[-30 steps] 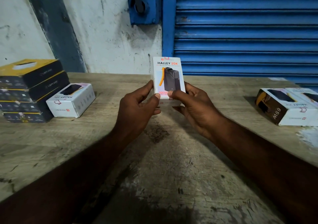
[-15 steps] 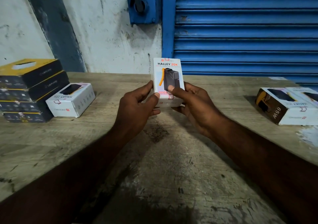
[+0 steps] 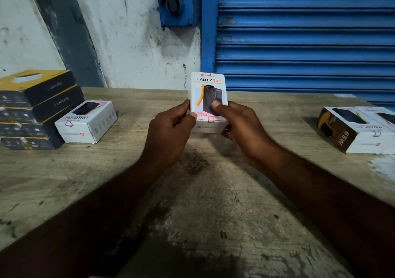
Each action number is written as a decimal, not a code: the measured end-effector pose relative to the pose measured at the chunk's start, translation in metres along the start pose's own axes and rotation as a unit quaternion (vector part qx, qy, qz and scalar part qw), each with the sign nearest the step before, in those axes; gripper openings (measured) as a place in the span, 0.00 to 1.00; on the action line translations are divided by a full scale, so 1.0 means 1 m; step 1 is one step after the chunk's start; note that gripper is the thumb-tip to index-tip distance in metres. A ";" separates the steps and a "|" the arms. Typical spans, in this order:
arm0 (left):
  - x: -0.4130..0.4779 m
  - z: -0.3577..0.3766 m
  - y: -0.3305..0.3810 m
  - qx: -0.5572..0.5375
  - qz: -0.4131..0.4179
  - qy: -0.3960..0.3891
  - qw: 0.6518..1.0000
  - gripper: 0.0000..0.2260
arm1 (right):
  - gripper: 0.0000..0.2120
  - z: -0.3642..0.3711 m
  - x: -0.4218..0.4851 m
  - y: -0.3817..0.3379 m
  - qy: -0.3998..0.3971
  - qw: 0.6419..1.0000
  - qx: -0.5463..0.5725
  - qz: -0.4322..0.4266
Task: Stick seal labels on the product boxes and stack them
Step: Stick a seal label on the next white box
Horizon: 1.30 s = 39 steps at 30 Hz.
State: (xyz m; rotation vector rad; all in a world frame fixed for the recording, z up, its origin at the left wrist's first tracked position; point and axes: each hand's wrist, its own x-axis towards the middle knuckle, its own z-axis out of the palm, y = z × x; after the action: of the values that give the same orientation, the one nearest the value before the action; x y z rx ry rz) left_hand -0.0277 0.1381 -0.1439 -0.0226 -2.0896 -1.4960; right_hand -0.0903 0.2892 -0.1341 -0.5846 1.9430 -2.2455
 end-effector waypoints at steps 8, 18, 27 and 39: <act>-0.001 0.001 0.003 0.052 0.034 -0.006 0.998 0.14 | 0.12 0.001 0.001 0.004 -0.007 0.992 -0.112 -0.062; -0.001 0.000 -0.001 0.029 0.035 0.028 0.999 0.18 | 0.17 0.003 -0.002 0.002 -0.043 0.990 -0.112 -0.076; 0.000 -0.002 -0.003 -0.002 -0.008 0.021 1.000 0.18 | 0.21 0.004 -0.005 0.003 -0.018 0.984 -0.150 -0.095; -0.002 0.000 -0.001 0.018 0.019 0.007 1.000 0.19 | 0.18 0.003 -0.003 0.003 -0.021 0.986 -0.148 -0.076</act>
State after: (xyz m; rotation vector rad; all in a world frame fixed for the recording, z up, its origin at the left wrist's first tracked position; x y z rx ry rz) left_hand -0.0263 0.1379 -0.1456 -0.0386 -2.0936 -1.4322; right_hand -0.0865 0.2868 -0.1369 -0.8331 2.3002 -2.0171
